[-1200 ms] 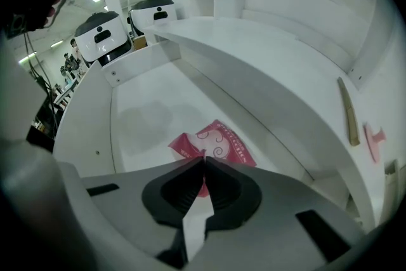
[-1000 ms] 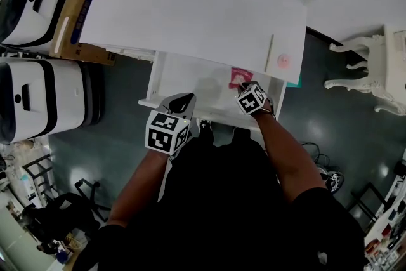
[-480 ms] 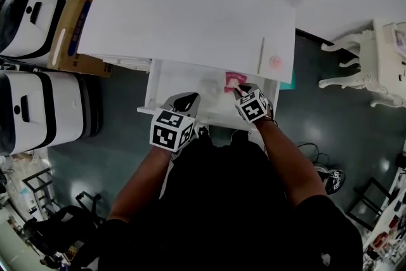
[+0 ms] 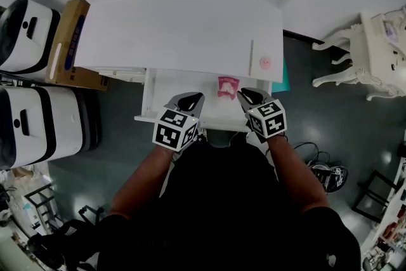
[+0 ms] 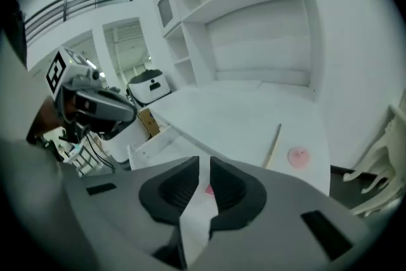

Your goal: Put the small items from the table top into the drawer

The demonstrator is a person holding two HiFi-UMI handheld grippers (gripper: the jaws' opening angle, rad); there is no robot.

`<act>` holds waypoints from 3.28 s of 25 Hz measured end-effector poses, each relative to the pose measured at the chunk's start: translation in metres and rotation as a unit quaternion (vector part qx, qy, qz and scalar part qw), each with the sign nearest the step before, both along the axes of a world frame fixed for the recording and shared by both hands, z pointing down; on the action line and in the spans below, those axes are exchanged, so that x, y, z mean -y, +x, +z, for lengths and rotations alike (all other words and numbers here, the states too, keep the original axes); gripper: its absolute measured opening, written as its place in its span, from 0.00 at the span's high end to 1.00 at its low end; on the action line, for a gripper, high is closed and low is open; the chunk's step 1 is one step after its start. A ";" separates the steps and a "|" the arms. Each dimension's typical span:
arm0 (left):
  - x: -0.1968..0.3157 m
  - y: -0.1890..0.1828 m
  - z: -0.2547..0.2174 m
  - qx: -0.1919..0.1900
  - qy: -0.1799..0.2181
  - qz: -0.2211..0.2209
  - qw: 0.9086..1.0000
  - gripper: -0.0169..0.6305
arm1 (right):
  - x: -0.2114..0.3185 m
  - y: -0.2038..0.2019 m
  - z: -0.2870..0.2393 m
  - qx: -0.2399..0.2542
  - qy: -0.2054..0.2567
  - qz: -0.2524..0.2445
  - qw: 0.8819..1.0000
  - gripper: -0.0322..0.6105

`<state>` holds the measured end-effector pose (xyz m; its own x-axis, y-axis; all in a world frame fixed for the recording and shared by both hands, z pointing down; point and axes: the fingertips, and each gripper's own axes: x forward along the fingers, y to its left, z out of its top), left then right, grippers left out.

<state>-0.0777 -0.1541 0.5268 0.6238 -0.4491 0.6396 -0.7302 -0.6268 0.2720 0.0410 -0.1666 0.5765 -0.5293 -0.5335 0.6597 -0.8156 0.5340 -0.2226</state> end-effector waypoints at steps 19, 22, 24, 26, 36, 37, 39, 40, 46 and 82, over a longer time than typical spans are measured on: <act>0.010 0.030 -0.018 -0.017 0.020 0.027 0.999 0.96 | -0.026 0.046 -0.045 0.088 0.023 0.071 0.993 0.90; 0.008 0.031 -0.017 -0.017 0.019 0.028 0.999 0.96 | -0.025 0.046 -0.045 0.084 0.029 0.074 0.993 0.90; 0.006 0.033 -0.015 -0.013 0.017 0.034 0.999 0.96 | -0.023 0.048 -0.042 0.069 0.031 0.074 0.994 0.90; 0.004 0.036 -0.014 -0.002 0.020 0.048 0.999 0.96 | -0.023 0.051 -0.039 0.065 0.029 0.076 0.995 0.90; 0.012 0.037 -0.012 -0.008 0.014 0.031 0.999 0.96 | -0.011 0.065 -0.027 0.039 0.023 0.083 0.995 0.90; 0.012 0.037 -0.010 -0.004 0.013 0.030 0.999 0.96 | -0.009 0.068 -0.023 0.031 0.020 0.084 0.996 0.90; 0.012 0.036 -0.007 -0.002 0.007 0.027 1.000 0.96 | -0.004 0.076 -0.011 0.007 0.015 0.085 0.996 0.90; 0.011 0.036 -0.005 -0.001 0.004 0.026 1.000 0.96 | -0.001 0.081 -0.004 -0.007 0.011 0.085 0.996 0.90; 0.012 0.031 0.003 0.009 -0.007 0.015 1.000 0.96 | 0.030 0.110 0.029 -0.092 0.019 0.074 0.993 0.90; 0.002 -0.006 0.007 0.022 -0.018 -0.059 0.998 0.96 | 0.112 0.132 0.081 -0.213 0.016 0.024 0.977 0.86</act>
<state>-0.0838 -0.1557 0.5334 0.5390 -0.4935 0.6826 -0.8099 -0.5262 0.2591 0.1733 -0.2790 0.6578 -0.1849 -0.5747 0.7972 -0.8546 0.4945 0.1583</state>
